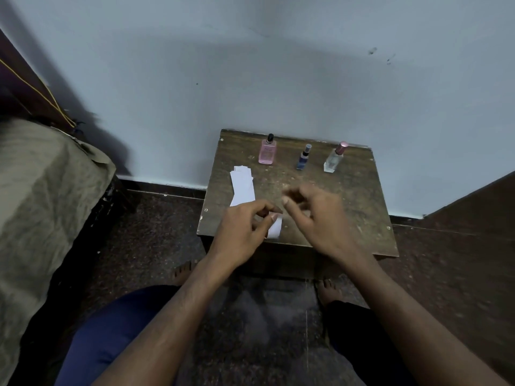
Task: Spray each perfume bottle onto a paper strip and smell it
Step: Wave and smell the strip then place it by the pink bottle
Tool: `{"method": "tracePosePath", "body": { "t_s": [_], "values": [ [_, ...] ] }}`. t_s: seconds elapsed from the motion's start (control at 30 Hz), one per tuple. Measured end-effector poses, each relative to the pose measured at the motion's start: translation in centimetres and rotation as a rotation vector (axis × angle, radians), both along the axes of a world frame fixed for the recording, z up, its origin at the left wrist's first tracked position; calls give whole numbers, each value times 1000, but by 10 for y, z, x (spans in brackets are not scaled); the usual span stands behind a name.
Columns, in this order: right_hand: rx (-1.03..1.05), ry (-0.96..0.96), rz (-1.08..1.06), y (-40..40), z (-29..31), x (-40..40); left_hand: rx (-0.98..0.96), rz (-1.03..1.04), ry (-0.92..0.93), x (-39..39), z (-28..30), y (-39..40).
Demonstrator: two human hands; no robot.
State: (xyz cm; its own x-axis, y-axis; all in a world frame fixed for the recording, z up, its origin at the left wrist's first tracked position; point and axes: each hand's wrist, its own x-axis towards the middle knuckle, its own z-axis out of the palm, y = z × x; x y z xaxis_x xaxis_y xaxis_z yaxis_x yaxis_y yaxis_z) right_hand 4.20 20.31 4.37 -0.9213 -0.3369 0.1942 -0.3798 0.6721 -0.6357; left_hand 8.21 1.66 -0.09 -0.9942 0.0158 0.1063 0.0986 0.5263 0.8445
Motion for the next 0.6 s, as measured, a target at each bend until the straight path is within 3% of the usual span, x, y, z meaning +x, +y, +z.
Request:
{"method": "tracePosePath", "body": {
  "t_s": [0.1,0.33,0.5,0.6],
  "values": [
    [-24,-197,-20,12,6,28,73,-36,-19,2,6,2],
    [-114,-294,-66,27,-1,69,-50,-338,8,15,15,5],
    [-122,-351,38,31,-2,57,-164,-400,22,14,14,1],
    [-149,-398,60,39,-4,51,-121,-394,3,18,7,6]
  ]
}}
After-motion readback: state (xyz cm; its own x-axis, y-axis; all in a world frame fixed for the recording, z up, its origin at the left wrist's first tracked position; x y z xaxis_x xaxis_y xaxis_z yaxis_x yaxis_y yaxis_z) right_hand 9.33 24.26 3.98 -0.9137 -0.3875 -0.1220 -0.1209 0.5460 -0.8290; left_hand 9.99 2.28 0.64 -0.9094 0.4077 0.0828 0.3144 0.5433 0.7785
